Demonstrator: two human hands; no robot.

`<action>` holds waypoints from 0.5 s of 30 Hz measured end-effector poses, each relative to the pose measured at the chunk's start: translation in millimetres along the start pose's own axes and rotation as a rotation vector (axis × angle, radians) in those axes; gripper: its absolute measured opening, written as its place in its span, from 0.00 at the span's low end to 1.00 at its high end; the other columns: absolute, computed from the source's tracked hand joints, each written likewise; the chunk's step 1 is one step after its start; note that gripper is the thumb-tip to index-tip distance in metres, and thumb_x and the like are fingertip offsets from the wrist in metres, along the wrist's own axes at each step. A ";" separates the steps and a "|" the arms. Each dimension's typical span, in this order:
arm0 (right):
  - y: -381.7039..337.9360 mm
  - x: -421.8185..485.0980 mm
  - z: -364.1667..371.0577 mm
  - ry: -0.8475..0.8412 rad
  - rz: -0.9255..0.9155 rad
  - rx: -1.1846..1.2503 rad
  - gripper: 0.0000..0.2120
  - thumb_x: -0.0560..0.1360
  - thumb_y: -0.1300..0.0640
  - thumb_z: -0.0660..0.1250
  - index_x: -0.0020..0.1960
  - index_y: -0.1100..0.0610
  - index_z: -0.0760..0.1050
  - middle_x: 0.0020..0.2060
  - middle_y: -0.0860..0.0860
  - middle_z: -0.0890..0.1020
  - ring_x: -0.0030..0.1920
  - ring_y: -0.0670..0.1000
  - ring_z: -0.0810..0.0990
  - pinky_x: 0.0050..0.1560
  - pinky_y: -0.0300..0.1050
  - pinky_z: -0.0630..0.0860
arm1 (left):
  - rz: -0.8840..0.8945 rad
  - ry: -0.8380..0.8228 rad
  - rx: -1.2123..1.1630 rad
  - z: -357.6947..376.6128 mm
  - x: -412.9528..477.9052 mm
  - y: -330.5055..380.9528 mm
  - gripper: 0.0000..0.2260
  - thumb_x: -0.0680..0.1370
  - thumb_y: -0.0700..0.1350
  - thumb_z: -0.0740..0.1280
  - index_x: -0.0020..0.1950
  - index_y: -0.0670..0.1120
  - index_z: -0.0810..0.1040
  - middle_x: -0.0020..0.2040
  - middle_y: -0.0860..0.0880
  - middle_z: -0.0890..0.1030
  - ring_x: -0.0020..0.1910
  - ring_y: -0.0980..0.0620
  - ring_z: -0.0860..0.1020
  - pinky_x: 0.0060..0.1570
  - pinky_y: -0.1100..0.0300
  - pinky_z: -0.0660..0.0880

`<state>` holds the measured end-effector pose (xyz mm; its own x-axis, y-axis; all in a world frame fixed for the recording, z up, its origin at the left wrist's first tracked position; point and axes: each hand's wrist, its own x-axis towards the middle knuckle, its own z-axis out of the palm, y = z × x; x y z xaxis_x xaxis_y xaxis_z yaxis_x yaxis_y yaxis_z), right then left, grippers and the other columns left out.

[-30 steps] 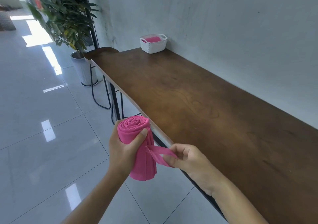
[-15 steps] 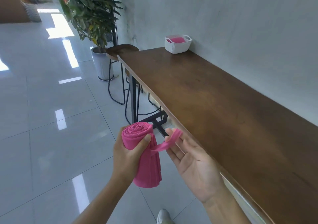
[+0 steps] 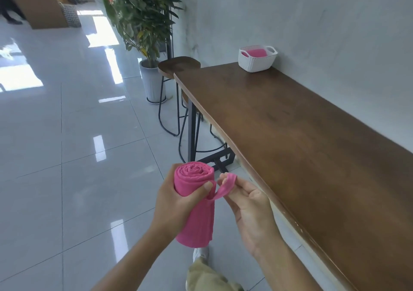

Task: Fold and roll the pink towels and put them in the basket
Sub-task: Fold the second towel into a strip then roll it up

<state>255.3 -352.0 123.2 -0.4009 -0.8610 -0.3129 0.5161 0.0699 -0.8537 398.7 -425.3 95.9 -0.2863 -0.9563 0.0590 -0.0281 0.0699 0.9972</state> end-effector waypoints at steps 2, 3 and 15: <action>-4.5 18.8 6.8 -0.023 -0.050 -0.088 0.26 0.63 0.54 0.82 0.58 0.62 0.82 0.53 0.57 0.86 0.59 0.53 0.84 0.64 0.48 0.77 | 0.018 -0.033 0.042 1.5 23.8 -1.8 0.21 0.66 0.53 0.80 0.55 0.50 0.80 0.49 0.53 0.85 0.47 0.54 0.84 0.46 0.63 0.79; -8.2 27.9 10.0 -0.044 -0.073 -0.112 0.25 0.63 0.54 0.81 0.58 0.61 0.82 0.53 0.56 0.87 0.58 0.53 0.84 0.63 0.46 0.78 | 0.019 -0.055 0.054 2.6 36.0 -2.9 0.21 0.66 0.54 0.80 0.56 0.50 0.80 0.49 0.53 0.85 0.48 0.54 0.84 0.46 0.62 0.80; -71.8 169.6 -3.4 -0.172 -0.199 -0.347 0.31 0.64 0.54 0.84 0.64 0.51 0.76 0.56 0.50 0.85 0.58 0.51 0.83 0.52 0.43 0.81 | 0.268 -0.339 0.337 59.9 204.8 3.4 0.30 0.80 0.71 0.47 0.58 0.52 0.77 0.51 0.54 0.82 0.51 0.49 0.81 0.50 0.46 0.78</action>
<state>147.7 -501.3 130.0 -0.3196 -0.9443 -0.0791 0.1447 0.0339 -0.9889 282.6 -603.9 108.6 -0.6164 -0.7514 0.2354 -0.2013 0.4394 0.8754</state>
